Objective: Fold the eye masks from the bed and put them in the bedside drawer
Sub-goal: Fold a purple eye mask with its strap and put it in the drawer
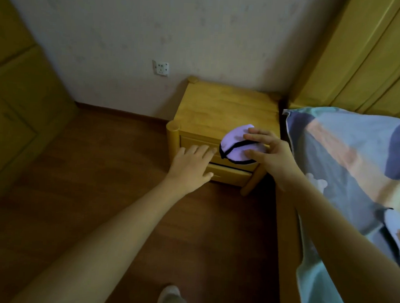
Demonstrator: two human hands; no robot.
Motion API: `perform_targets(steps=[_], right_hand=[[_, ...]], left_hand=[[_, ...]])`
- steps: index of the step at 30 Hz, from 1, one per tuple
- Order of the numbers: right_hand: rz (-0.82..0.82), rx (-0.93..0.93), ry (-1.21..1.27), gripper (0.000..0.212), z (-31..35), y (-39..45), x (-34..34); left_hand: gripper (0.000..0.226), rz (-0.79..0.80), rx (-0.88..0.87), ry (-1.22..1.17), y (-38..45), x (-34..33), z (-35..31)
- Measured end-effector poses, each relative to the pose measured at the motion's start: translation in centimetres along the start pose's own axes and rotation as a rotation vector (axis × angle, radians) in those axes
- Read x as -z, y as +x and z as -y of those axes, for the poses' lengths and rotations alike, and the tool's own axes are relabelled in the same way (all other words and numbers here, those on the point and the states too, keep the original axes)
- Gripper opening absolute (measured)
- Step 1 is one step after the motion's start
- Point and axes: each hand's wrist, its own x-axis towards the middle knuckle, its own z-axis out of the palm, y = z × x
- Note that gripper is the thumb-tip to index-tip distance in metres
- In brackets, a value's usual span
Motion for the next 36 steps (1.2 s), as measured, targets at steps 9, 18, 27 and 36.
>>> perform_targets(steps=[9,18,27,36], right_hand=[[0.030,0.051,-0.054,0.041,-12.3,11.0,-1.2],[0.070,0.160,-0.056,0.041,-20.7,15.9,-1.2],[0.100,0.225,-0.080,0.040,-25.0,17.6,-1.2],[0.106,0.281,-0.015,0.039,-27.3,18.8,0.0]], left_hand=[[0.067,-0.014,0.003,0.024,11.5,-14.0,3.8],[0.060,-0.130,-0.095,0.066,17.1,-25.6,3.4],[0.046,0.273,0.532,-1.059,20.8,-30.5,0.9],[0.012,0.006,1.056,-2.205,23.9,-30.1,-1.2]])
